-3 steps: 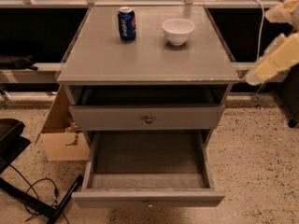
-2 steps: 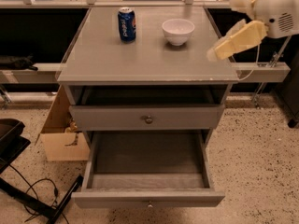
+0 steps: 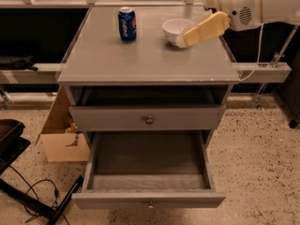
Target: Place pepsi can into middle drawer
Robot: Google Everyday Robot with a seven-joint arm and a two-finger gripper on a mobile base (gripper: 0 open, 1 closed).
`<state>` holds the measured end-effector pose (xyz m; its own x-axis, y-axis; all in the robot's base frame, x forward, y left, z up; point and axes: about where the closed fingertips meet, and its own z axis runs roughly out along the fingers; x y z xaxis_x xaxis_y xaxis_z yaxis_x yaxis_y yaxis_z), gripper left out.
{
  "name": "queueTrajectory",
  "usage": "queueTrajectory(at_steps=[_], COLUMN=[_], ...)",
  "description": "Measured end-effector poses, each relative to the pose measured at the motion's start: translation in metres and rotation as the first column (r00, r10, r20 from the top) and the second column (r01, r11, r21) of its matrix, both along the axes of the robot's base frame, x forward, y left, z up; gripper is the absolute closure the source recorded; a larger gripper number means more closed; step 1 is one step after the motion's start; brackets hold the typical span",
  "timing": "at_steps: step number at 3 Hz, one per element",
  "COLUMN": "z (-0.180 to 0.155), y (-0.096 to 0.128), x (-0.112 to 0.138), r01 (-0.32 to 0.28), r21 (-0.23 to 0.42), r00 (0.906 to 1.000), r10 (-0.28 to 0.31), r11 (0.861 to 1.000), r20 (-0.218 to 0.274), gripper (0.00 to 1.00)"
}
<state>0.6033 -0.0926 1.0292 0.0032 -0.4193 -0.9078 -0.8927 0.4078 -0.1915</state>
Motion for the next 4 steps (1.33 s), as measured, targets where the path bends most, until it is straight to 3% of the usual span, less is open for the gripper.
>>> queueTrajectory(at_steps=[1,2,3,4], z=[-0.009,-0.019,-0.030,-0.053], y=[0.006,0.029,0.055,0.070], x=[0.043,0.092,0.142,0.194], r01=[0.035,0.088,0.169,0.217], r21=[0.078,0.096,0.060,0.084], r00=[0.9977,0.9918,0.9817,0.9757], r10=[-0.039,-0.096,-0.174,-0.219], r11=[0.996,0.991,0.984,0.973], r20=[0.055,0.084,0.078,0.013], gripper=[0.00,0.00,0.00,0.00])
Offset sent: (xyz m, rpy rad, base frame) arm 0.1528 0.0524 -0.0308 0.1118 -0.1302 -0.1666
